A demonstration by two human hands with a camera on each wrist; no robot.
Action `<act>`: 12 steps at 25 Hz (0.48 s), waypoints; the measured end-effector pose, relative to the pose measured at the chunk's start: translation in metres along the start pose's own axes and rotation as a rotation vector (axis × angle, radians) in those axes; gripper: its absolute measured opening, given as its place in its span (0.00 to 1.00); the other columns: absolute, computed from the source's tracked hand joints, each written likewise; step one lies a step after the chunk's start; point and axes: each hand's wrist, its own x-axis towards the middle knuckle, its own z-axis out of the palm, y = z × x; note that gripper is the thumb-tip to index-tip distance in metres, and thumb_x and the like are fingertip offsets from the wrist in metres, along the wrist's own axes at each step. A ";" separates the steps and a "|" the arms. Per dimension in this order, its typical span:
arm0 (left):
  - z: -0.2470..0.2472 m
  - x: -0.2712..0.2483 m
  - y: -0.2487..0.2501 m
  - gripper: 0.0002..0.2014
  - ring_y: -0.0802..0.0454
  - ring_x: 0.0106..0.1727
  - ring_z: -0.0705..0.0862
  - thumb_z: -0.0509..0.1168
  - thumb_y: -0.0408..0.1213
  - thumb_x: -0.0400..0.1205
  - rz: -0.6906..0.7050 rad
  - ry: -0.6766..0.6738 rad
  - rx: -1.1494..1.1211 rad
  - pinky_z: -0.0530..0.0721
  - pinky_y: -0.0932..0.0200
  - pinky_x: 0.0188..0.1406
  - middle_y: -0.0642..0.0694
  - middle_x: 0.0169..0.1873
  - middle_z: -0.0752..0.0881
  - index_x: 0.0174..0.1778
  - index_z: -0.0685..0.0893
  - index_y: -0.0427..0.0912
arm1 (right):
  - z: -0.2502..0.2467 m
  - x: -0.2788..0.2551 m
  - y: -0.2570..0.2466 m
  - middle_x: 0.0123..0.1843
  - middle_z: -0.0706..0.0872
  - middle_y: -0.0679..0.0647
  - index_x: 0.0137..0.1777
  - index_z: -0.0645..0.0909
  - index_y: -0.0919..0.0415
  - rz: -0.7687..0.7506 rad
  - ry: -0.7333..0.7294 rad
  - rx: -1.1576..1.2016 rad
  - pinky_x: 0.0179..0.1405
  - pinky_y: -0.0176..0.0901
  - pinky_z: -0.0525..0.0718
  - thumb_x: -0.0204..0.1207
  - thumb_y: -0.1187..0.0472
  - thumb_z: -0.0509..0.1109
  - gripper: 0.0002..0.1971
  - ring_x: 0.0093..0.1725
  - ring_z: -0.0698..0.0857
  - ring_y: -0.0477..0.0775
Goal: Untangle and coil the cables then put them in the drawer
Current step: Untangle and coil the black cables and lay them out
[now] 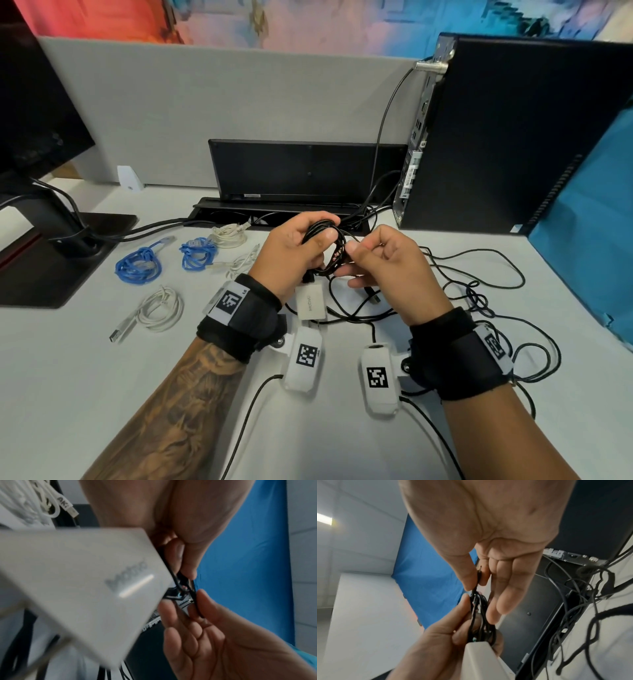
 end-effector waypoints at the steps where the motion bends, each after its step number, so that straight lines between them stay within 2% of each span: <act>1: -0.002 0.001 -0.001 0.07 0.62 0.24 0.72 0.64 0.33 0.86 0.006 0.032 0.019 0.72 0.69 0.25 0.52 0.31 0.79 0.57 0.86 0.39 | 0.001 -0.001 -0.002 0.45 0.93 0.66 0.46 0.76 0.63 0.003 -0.013 0.022 0.46 0.54 0.92 0.84 0.61 0.71 0.08 0.47 0.95 0.57; 3: -0.001 0.003 -0.006 0.09 0.59 0.23 0.67 0.64 0.39 0.87 -0.026 0.107 -0.003 0.68 0.67 0.24 0.54 0.24 0.73 0.49 0.87 0.41 | 0.003 -0.002 -0.003 0.47 0.93 0.66 0.45 0.76 0.64 -0.006 -0.055 0.029 0.46 0.54 0.92 0.84 0.63 0.70 0.08 0.50 0.95 0.57; 5: 0.000 0.004 -0.009 0.10 0.59 0.23 0.64 0.63 0.41 0.87 -0.078 0.129 -0.077 0.65 0.67 0.24 0.54 0.23 0.67 0.45 0.86 0.41 | 0.002 -0.003 -0.002 0.47 0.93 0.65 0.44 0.76 0.64 -0.007 -0.078 0.018 0.47 0.54 0.92 0.84 0.65 0.70 0.08 0.52 0.94 0.56; 9: -0.014 0.008 -0.005 0.16 0.61 0.24 0.65 0.63 0.37 0.87 -0.141 -0.016 -0.225 0.66 0.63 0.36 0.57 0.24 0.69 0.66 0.80 0.31 | 0.005 0.000 -0.001 0.52 0.92 0.66 0.43 0.74 0.62 0.049 -0.051 0.179 0.41 0.48 0.92 0.85 0.67 0.68 0.09 0.51 0.94 0.59; 12: -0.017 0.007 0.004 0.16 0.62 0.23 0.65 0.61 0.36 0.86 -0.140 -0.093 -0.305 0.68 0.57 0.42 0.56 0.23 0.67 0.65 0.78 0.29 | 0.006 0.001 -0.001 0.50 0.93 0.61 0.42 0.75 0.60 0.049 -0.093 0.273 0.40 0.45 0.92 0.85 0.65 0.67 0.09 0.51 0.93 0.58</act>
